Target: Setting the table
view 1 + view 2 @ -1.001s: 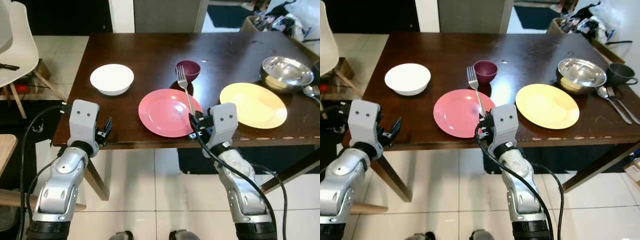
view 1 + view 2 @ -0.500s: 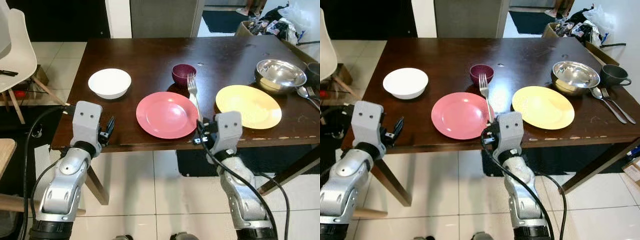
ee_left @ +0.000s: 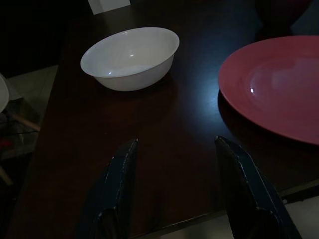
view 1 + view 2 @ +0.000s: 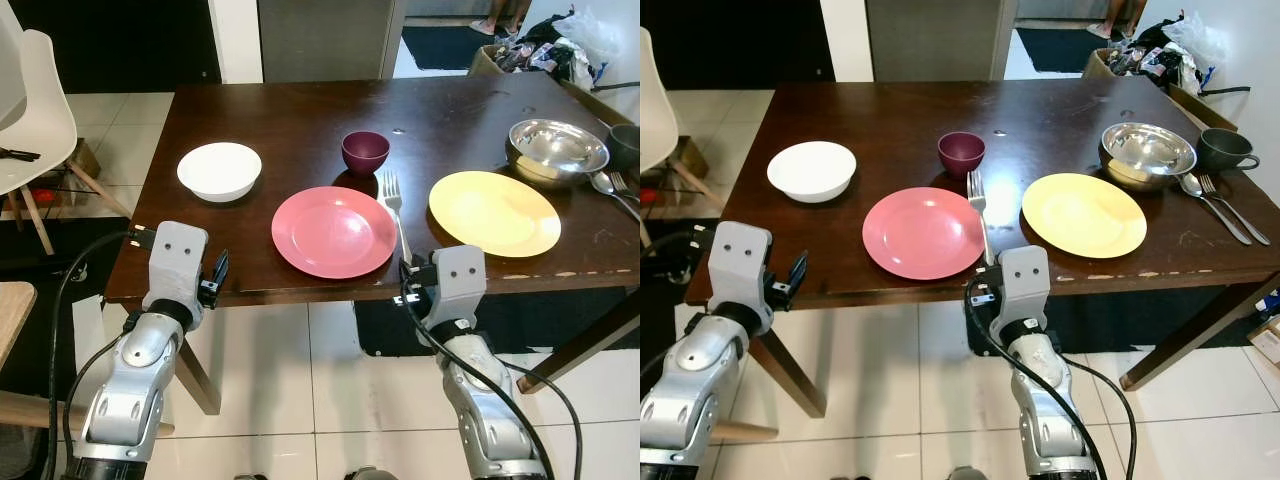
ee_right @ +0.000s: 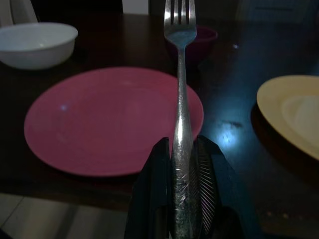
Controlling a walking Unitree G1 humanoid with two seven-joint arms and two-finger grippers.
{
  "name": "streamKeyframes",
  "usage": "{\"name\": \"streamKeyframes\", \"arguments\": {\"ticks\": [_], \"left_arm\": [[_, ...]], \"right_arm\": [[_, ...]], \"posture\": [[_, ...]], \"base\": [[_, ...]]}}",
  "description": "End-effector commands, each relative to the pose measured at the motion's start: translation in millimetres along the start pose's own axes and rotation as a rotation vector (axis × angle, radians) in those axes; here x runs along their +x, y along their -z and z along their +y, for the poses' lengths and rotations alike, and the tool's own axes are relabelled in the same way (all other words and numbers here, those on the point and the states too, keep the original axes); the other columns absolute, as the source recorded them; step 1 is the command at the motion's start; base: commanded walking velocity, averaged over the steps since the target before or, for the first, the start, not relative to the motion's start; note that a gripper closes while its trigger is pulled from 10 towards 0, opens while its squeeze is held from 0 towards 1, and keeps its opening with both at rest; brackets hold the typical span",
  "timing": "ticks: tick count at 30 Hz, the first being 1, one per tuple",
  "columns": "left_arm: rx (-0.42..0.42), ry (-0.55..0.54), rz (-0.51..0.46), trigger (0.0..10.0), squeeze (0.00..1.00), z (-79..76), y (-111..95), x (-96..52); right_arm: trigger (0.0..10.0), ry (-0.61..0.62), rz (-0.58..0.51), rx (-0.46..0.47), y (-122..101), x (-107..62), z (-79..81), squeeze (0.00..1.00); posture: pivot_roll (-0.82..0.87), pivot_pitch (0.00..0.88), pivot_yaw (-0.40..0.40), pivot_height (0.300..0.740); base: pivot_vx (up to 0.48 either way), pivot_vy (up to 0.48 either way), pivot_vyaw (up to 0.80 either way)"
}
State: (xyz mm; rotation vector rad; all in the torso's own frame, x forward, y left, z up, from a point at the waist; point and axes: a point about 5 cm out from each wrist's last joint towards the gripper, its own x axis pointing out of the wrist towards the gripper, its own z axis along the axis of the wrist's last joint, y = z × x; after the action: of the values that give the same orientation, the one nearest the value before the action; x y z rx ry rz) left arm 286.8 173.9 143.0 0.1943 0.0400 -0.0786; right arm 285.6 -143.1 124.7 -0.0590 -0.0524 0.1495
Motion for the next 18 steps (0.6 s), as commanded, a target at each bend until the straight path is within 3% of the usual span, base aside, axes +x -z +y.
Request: {"name": "streamKeyframes", "arguments": {"ticks": [1,7,18], "left_arm": [[0.004,-0.009,0.009,10.0,0.00,0.1,3.7,-0.3],[0.004,-0.010,0.009,10.0,0.00,-1.5,4.6,-2.8],[0.006,-0.010,0.010,10.0,0.00,-1.5,4.6,-3.4]], "right_arm": [[10.0,-0.005,-0.012,0.034,-0.9,1.9,1.9,0.00],[10.0,-0.007,-0.023,0.089,-2.0,3.1,5.2,0.00],[10.0,-0.015,-0.020,0.099,-0.3,4.7,7.5,0.00]], "posture": [[-0.09,0.000,0.067,0.740],[-0.09,0.000,0.064,0.740],[-0.08,0.001,0.065,0.740]], "base": [[0.000,0.000,0.00],[0.000,0.000,0.00],[-0.391,0.000,0.00]]}}
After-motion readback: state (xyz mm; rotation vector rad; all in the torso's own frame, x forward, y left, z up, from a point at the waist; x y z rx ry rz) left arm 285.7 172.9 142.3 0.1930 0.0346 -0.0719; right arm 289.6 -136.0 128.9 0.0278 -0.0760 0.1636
